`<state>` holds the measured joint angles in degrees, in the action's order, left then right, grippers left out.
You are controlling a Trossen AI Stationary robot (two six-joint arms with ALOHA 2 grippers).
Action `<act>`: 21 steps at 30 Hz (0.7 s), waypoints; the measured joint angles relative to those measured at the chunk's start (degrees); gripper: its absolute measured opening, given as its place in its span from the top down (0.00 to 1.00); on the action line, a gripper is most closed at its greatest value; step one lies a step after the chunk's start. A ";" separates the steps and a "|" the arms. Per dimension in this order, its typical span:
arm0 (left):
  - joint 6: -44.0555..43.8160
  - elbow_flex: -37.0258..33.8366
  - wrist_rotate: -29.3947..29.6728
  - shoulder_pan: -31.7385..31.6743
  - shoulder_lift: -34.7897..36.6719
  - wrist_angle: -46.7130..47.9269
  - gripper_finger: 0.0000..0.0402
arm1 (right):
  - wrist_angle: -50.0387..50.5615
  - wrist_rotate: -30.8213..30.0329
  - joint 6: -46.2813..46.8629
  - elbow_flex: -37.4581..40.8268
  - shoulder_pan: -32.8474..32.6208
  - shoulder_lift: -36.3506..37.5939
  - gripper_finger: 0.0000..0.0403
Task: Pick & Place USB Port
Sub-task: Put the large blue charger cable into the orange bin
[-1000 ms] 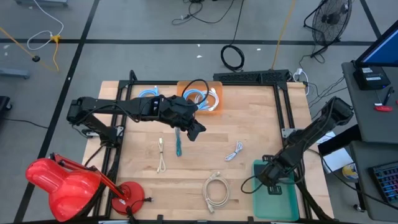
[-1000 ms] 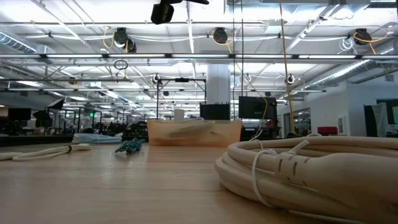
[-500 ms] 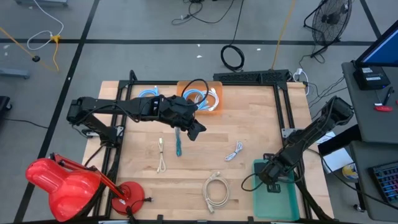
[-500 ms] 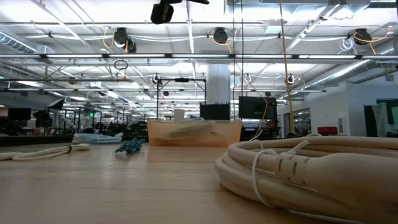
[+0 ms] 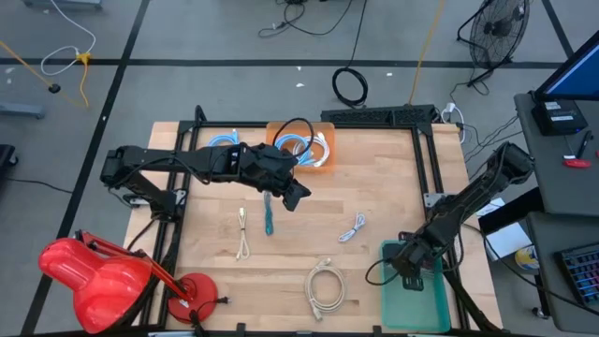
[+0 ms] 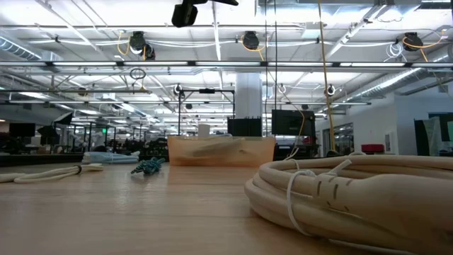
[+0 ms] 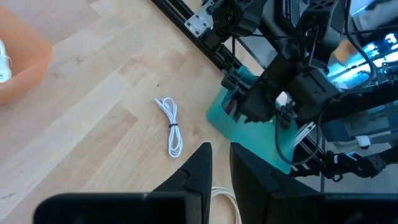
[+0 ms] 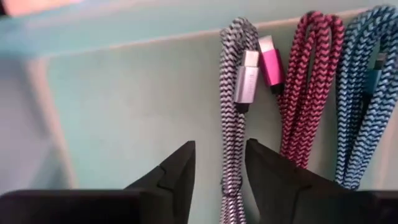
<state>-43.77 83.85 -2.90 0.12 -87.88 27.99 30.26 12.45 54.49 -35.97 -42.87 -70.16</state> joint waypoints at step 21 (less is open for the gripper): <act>0.56 0.02 1.97 0.00 0.00 -1.24 0.86 | -0.90 -20.90 6.34 -0.07 0.90 26.37 0.65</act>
<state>-43.21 83.88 -0.92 0.12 -87.88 26.75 29.37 -8.45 60.83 -36.03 -41.97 -43.78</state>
